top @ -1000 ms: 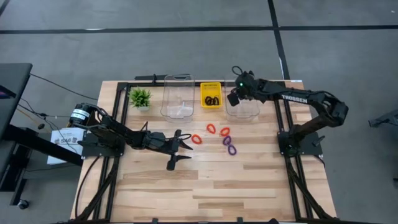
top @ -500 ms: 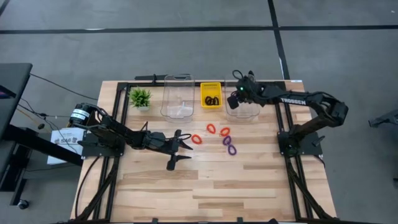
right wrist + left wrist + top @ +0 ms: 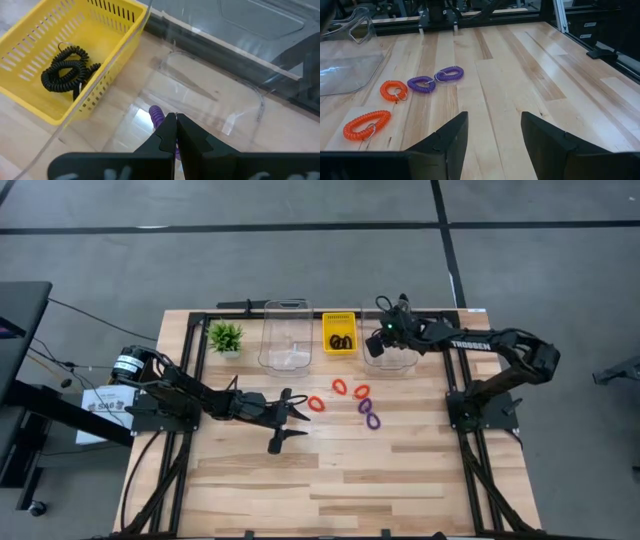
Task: Sort spring keychains
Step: Put the left purple spring keychain into the right transparent bin
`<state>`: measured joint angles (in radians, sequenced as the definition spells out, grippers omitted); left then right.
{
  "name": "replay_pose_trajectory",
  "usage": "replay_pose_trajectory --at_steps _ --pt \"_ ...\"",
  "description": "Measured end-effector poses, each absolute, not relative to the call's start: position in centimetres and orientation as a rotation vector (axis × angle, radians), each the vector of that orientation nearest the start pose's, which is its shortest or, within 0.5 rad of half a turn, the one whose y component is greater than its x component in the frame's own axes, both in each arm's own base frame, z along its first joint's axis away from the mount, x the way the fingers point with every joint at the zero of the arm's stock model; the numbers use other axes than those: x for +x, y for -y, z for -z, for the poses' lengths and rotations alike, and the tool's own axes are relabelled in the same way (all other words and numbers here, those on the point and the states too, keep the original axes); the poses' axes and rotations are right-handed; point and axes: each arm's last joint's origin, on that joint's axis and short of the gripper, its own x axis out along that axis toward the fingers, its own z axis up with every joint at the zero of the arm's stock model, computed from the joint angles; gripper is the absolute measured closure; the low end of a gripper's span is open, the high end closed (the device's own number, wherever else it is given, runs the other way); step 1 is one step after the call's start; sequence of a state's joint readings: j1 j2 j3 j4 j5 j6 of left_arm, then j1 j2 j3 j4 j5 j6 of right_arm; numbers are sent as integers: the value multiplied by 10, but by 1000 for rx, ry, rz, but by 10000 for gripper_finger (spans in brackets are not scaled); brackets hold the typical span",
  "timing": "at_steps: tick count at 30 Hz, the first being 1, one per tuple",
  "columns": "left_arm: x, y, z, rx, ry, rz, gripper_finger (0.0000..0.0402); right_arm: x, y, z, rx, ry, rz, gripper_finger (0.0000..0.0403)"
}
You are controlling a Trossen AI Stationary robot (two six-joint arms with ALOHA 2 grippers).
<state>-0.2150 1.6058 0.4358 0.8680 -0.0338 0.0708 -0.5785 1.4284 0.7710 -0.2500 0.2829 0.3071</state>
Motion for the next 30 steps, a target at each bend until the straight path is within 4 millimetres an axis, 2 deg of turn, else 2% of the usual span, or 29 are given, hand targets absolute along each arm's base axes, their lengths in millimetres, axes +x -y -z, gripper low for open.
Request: replay_pose_trajectory --at_steps 17,30 --pt "266 57 -136 107 -293 191 220 222 155 -185 401 -789 945 400" --pt "266 57 -136 108 -294 190 220 223 155 -185 401 -789 945 334"
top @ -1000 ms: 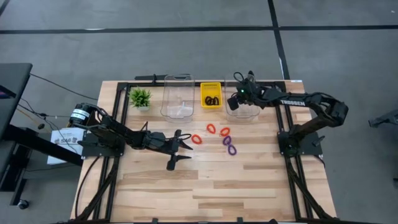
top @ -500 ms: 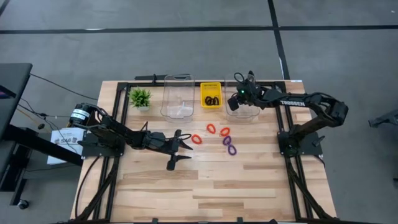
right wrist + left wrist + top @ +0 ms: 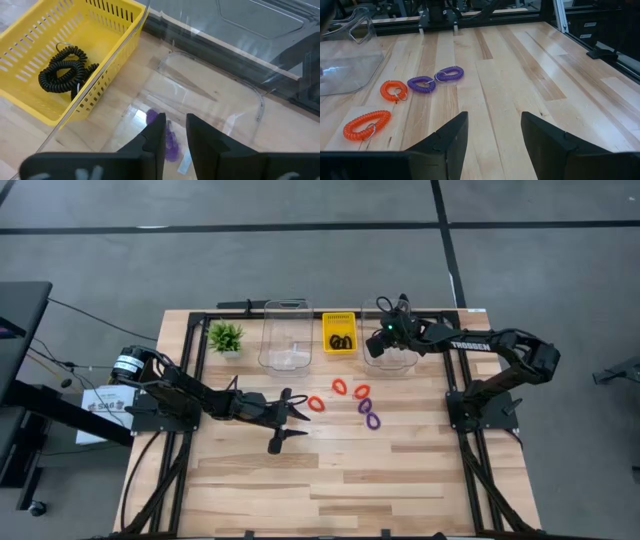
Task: Sort spring keychains
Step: Put the left purple spring keychain into the right transparent bin, then put the bottom purple spring keychain into the right transparent bin
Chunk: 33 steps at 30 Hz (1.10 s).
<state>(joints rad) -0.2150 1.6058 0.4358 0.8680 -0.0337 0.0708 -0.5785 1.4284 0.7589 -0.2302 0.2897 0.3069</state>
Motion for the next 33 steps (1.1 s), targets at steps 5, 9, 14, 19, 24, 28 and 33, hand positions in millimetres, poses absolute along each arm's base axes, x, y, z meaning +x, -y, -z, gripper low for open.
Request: replay_pose_trajectory --at_steps 5,9,14,19,24,28,33 --pt "266 57 -136 108 -294 190 220 223 156 -186 400 -779 945 331" --pt "266 57 -136 107 -294 191 220 224 156 -186 399 -769 944 331" --pt "266 57 -136 108 -294 190 220 226 155 -187 394 -752 937 331" --pt "266 57 -136 108 -294 190 220 226 155 -188 393 -751 934 331" --pt "266 57 -136 107 -294 191 220 227 155 -188 383 -753 930 331" --pt "266 57 -136 107 -294 191 220 228 154 -188 366 -748 918 331" --pt "266 57 -136 108 -294 190 220 233 151 -191 331 -725 887 331"
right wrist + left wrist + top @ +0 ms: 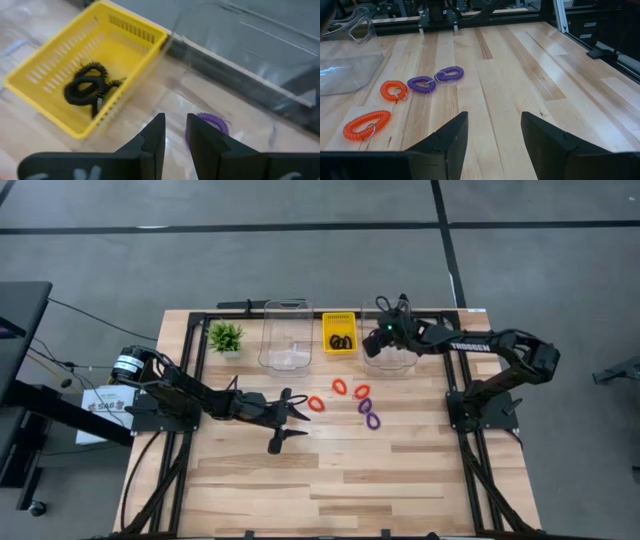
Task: Sort spring keychains
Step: Put the bottom purple spring keychain into the right transparent bin
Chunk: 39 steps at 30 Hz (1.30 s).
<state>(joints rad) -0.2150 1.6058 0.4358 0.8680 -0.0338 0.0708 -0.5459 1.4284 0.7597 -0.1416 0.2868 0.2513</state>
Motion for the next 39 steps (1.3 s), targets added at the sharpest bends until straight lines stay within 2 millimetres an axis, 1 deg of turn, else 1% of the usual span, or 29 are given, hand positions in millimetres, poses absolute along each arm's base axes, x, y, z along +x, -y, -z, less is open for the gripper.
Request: replay_pose_trajectory --at_steps 4,8,13,16,21,24,26,30,34,36,39 --pt "266 57 -136 108 -294 191 220 240 144 -194 278 -704 839 331" --pt "266 57 -136 107 -294 190 220 253 134 -205 205 -687 767 331" --pt "267 55 -136 106 -295 183 220 272 115 -223 131 -644 670 331" --pt "267 55 -136 107 -300 183 220 282 99 -232 92 -623 605 331" --pt "267 55 -136 107 -302 183 220 293 62 -234 41 -622 478 331" --pt "267 55 -136 107 -302 183 220 296 34 -231 24 -650 393 331" --pt "267 55 -136 107 -303 183 220 295 15 -225 38 -660 343 331" --pt "266 55 -135 107 -308 183 220 287 -28 -209 85 -698 244 331" --pt "266 55 -135 107 -309 183 220 271 -69 -193 113 -744 145 331" --pt "266 55 -135 107 -309 183 220 263 -84 -189 81 -781 99 331" --pt "266 55 -135 107 -309 183 220 256 -98 -187 43 -815 57 331"
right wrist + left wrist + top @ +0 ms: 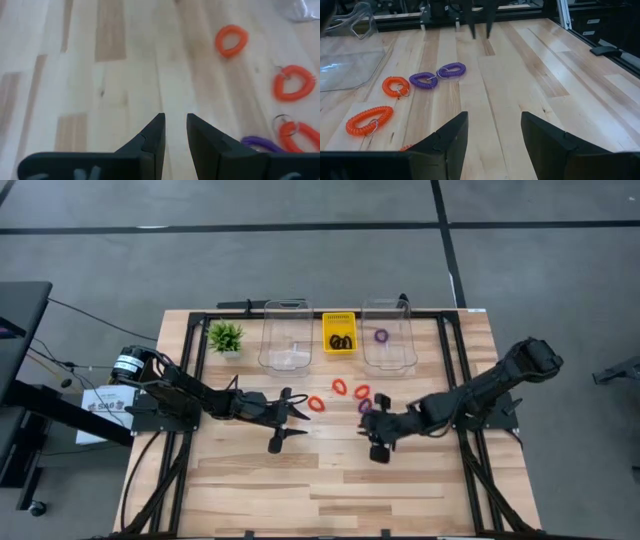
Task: Sort spring keychains
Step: Put the bottom purple spring keychain into the right transparent bin
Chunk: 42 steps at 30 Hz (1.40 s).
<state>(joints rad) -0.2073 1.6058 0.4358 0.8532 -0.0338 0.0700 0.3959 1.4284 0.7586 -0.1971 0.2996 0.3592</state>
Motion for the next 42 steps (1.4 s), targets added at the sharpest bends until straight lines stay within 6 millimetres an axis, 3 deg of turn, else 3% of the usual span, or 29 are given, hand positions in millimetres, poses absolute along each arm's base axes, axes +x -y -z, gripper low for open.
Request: replay_pose_trajectory --at_steps 15,24,42 --pt "266 55 -135 107 -309 183 220 252 -98 -184 83 -859 83 331" --pt "266 55 -135 107 -309 183 220 229 -78 -170 170 -1086 391 331" --pt "266 55 -135 107 -309 183 220 235 -73 -171 202 -1041 418 331"
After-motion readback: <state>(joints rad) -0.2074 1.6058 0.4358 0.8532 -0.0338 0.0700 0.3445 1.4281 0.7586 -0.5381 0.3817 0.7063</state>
